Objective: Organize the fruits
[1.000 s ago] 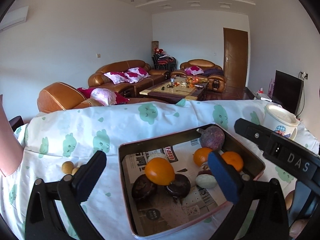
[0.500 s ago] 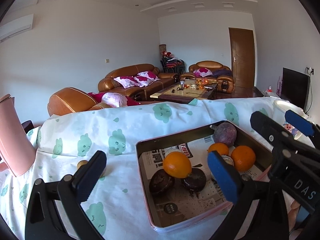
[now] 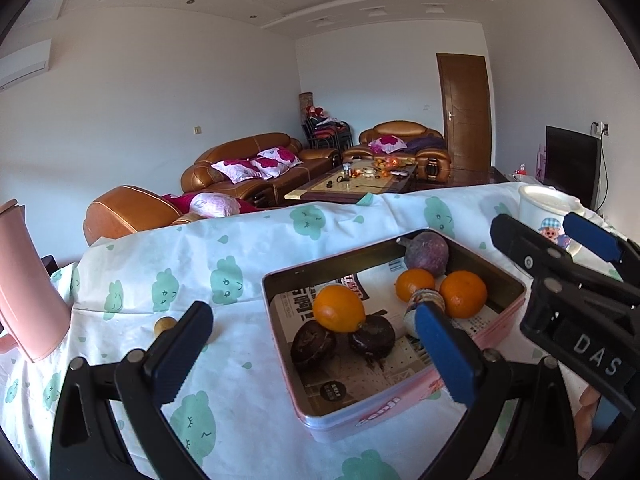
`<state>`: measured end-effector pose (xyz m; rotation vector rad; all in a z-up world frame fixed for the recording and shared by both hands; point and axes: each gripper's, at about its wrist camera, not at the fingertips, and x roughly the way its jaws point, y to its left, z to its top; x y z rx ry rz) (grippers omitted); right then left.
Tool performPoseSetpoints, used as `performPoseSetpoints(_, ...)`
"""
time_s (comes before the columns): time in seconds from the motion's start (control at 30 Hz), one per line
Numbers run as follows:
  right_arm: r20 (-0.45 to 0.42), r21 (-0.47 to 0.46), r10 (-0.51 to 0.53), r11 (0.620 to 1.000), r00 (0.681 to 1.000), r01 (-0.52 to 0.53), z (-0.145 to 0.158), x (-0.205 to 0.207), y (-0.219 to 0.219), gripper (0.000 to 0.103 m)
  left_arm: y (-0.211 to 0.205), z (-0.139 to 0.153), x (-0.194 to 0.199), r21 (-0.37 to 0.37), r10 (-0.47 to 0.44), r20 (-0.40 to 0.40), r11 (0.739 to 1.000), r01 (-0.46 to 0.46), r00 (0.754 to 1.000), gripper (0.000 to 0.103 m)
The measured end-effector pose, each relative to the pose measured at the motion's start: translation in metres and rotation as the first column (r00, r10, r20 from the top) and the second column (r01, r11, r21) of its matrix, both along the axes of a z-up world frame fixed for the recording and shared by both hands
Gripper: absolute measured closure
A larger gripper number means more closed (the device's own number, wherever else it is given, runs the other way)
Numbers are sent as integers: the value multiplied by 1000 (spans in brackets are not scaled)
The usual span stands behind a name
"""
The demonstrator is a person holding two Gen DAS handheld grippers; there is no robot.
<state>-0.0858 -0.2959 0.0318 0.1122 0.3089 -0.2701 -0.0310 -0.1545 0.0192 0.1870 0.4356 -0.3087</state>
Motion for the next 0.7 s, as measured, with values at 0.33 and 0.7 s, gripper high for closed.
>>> performPoseSetpoints(0.33, -19, 105, 13, 994, 1000, -11, -4, -3, 15, 15, 29, 1, 1, 3, -4, -11, 1000, 4, 1000, 0)
performPoseSetpoints(0.7, -50, 91, 102, 991, 994, -97, -7, 32, 81, 15, 110, -5, 43, 12, 173, -65, 985, -173, 983, 0)
